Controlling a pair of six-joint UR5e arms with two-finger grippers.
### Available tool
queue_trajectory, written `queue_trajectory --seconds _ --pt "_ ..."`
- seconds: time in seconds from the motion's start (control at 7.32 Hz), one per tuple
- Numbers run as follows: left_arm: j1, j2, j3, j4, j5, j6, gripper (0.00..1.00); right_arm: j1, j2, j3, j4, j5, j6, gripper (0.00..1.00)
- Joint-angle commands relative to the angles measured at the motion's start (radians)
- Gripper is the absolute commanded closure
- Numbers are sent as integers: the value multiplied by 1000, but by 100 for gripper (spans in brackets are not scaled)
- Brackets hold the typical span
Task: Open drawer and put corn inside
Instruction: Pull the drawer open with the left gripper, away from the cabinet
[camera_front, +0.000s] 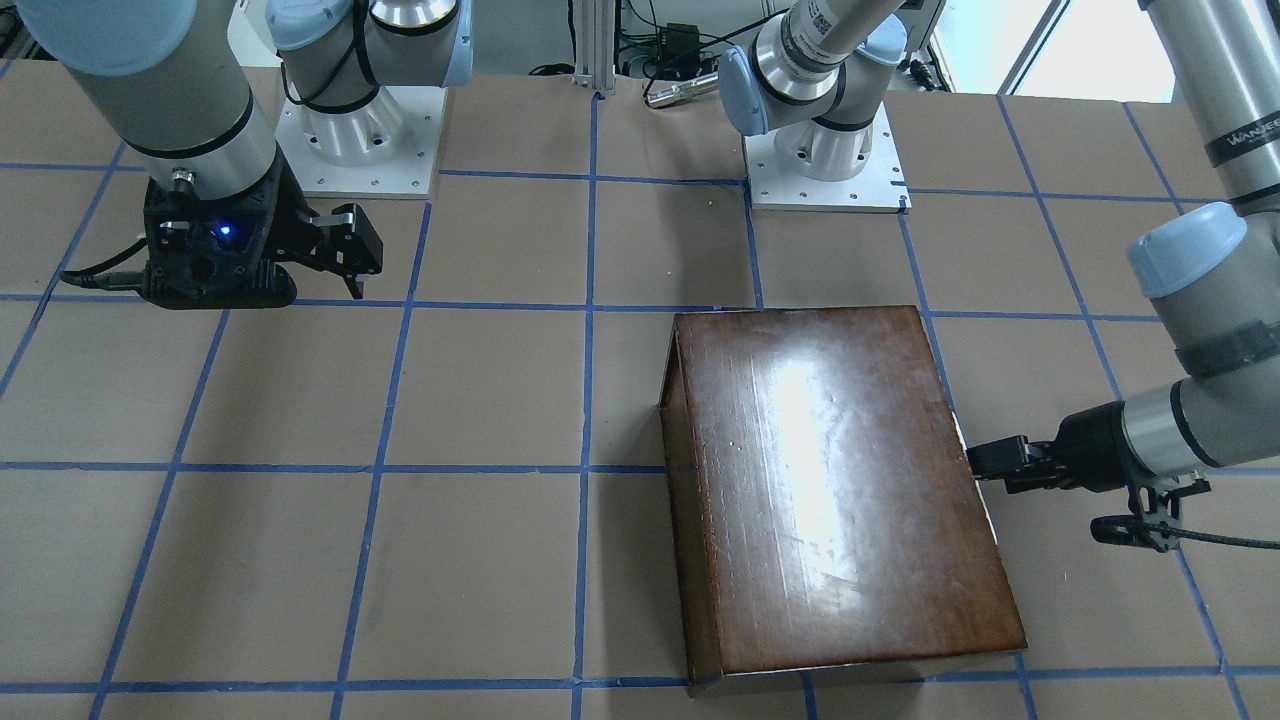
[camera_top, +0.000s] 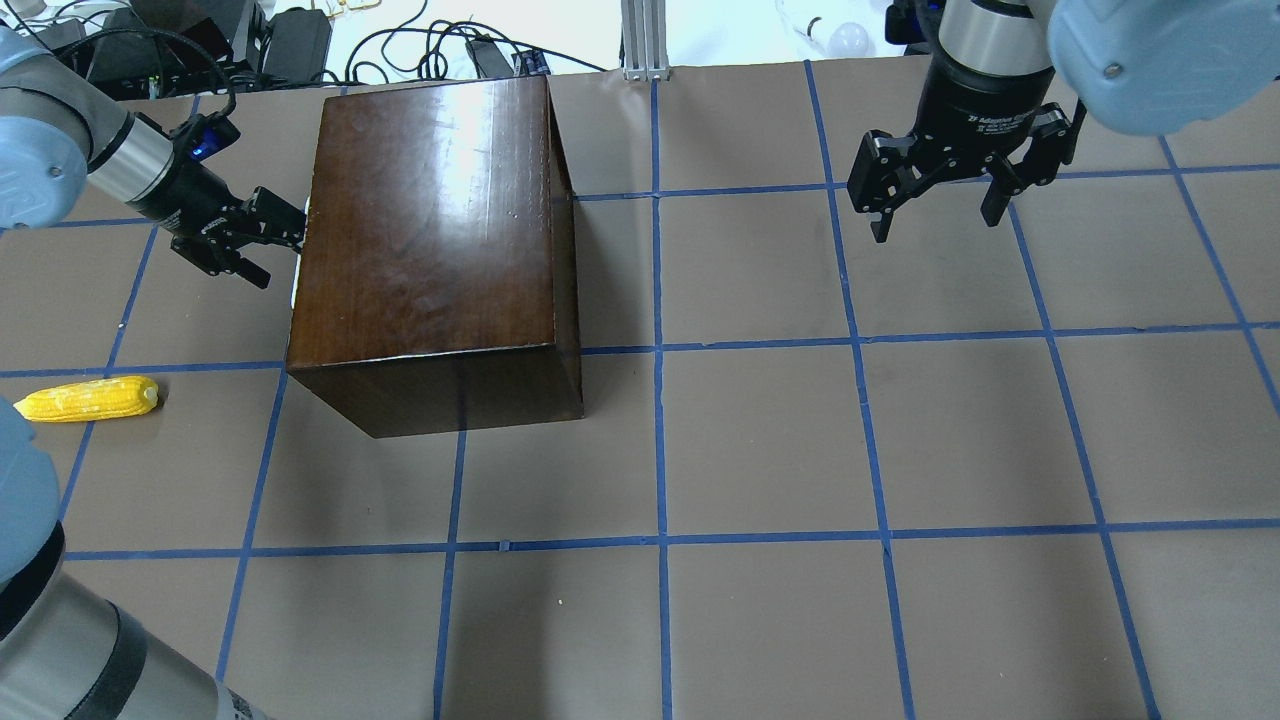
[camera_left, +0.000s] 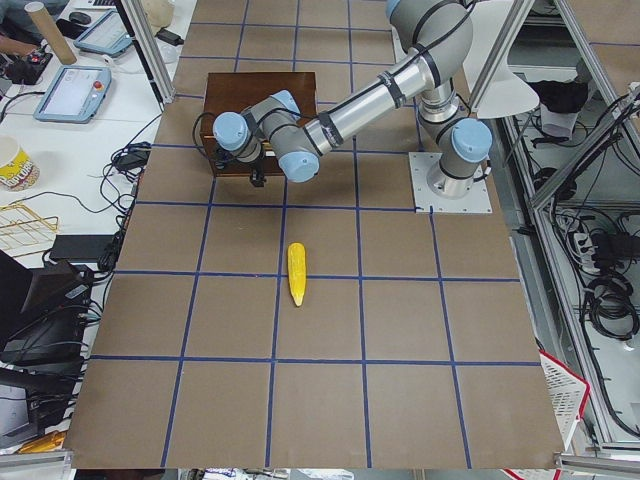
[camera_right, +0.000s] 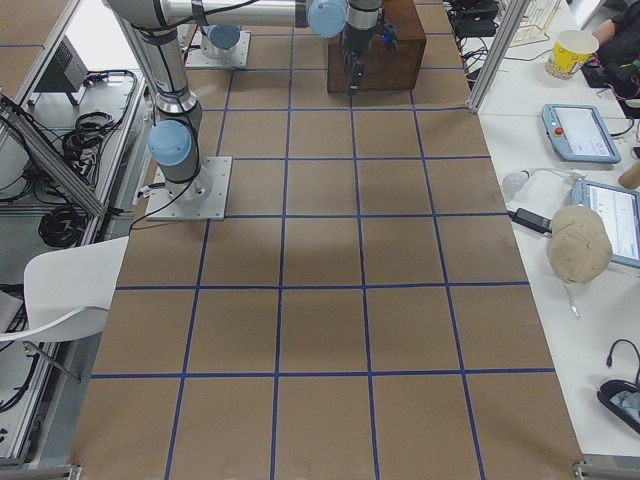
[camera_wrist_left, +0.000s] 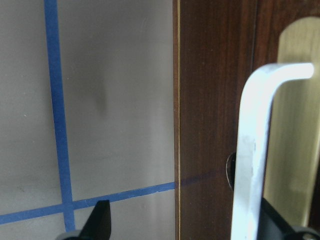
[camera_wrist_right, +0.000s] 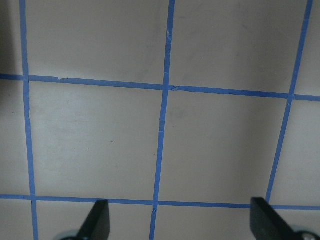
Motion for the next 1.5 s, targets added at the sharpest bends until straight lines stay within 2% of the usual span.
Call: queue_trajectory --seconds 0.0,1.37 --pt "3 -4 -1 0 2 23 0 -1 0 0 0 0 0 0" --pt "37 -4 2 29 34 37 0 1 0 0 0 0 0 0"
